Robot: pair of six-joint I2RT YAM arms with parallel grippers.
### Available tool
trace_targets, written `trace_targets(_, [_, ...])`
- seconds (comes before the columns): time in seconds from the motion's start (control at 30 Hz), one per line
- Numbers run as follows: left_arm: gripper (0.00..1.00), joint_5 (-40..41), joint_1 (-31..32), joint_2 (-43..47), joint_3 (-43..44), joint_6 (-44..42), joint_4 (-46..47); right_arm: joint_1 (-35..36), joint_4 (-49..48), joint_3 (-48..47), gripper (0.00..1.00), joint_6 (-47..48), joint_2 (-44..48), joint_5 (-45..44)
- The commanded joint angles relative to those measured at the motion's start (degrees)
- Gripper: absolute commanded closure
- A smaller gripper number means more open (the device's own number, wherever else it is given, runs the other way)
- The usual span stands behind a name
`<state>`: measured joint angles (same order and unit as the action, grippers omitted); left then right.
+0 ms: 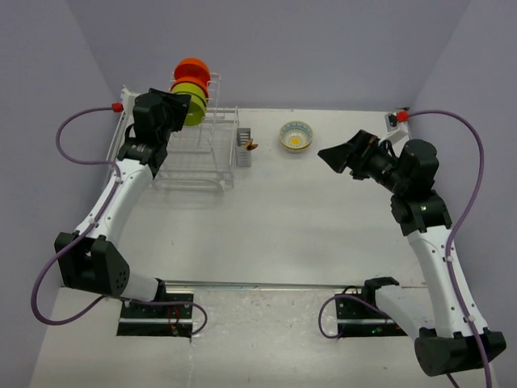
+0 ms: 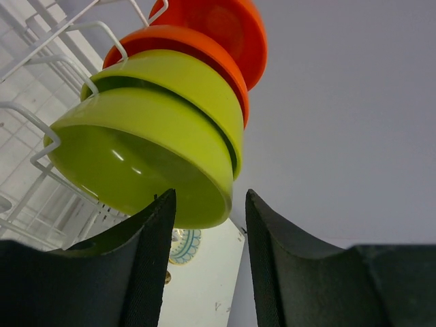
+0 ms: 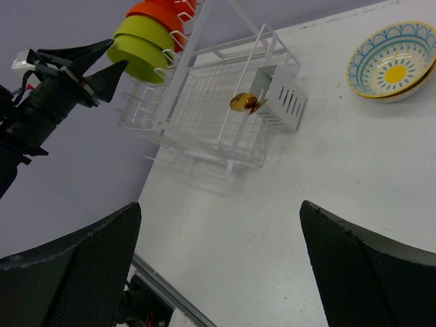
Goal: Unload the bowls from the dish rack
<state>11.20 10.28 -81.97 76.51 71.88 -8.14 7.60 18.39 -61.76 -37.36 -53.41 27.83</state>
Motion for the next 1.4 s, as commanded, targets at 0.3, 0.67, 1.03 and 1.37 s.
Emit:
trace_targets(0.3, [0.74,0.7,-2.3,-1.8,-1.6,1.9,8.8,0.0,3.1,-2.5,0.01,2.8,1.8,-1.9])
trace_targets(0.67, [1.00,-1.1,-2.5,-2.3,-2.1,3.3,9.8,0.0,3.5,-2.9,0.01,3.3,3.4,-2.1])
trace_targets(1.03, [1.00,-3.5,-2.5,4.9,-6.6,1.3,18.5,0.0,3.1,-2.9,0.01,3.4,4.2,-2.5])
trace_targets(1.37, [1.00,-8.3,-2.5,9.0,-9.5,1.3,23.8,0.0,2.8,-3.2,0.01,3.1,4.1,-2.5])
